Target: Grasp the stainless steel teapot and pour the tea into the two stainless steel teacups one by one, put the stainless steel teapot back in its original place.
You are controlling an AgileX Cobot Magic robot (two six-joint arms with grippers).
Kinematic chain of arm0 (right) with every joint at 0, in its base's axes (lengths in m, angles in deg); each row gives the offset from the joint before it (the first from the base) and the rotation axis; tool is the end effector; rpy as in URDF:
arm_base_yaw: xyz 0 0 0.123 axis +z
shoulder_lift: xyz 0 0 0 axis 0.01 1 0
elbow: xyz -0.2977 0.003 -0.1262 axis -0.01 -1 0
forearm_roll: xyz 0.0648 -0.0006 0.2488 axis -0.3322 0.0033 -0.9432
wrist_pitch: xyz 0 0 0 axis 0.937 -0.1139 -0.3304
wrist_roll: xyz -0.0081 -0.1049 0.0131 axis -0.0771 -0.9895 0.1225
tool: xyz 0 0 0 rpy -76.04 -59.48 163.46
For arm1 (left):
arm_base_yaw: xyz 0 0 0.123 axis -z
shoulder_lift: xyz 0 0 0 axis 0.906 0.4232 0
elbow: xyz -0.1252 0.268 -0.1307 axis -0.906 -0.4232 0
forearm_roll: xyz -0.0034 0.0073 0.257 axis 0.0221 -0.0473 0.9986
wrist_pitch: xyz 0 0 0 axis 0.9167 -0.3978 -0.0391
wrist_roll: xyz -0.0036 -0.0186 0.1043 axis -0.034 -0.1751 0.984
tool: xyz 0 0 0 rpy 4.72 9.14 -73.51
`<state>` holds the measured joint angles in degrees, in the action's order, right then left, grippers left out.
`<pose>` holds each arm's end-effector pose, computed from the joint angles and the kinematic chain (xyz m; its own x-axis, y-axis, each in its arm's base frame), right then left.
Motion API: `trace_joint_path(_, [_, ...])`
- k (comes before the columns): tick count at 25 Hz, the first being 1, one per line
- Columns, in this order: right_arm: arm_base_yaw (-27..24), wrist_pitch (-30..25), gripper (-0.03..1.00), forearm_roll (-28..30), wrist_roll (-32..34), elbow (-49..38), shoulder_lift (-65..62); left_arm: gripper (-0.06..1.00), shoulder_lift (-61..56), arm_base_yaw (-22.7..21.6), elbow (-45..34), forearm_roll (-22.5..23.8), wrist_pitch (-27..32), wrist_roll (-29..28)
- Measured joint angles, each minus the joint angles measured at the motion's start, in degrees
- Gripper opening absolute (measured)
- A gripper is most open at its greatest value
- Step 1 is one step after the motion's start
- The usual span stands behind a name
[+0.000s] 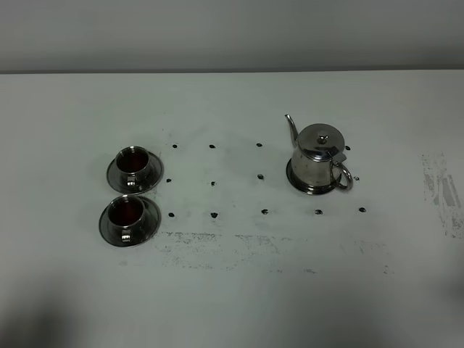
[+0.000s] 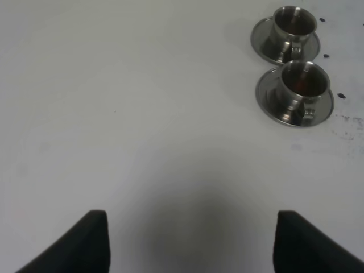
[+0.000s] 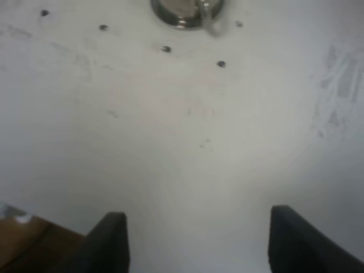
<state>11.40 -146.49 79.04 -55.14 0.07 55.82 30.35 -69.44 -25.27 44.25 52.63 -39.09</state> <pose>0.0403 0.0160 0.3076 -0.7009 -0.1974 -0.6854 -0.2827 0.9591 0.0129 -0.0208 -0.0085 0.2598 -0.4861 -0.0629 -0.8716 -0.0333 0.9980 -0.0535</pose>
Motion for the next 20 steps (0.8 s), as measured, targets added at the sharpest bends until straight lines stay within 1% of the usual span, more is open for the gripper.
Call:
trace_joint_path(4, [-2.38,-0.24,0.52,0.06,0.0,-3.84,-3.6,0.59,0.0,0.0,0.0,0.0,0.0,0.0])
trace_joint_path(6, [-2.97,-1.51,0.52,0.27,0.33,-5.53,-4.87,0.59,0.0,0.0,0.0,0.0,0.0,0.0])
trace_joint_path(12, [-4.39,-1.88,0.52,3.92,5.08,-5.86,-8.56,0.59,0.0,0.0,0.0,0.0,0.0,0.0])
trace_joint_path(20, [-5.09,-1.88,0.52,4.5,5.93,-5.86,-17.31,0.59,0.0,0.0,0.0,0.0,0.0,0.0])
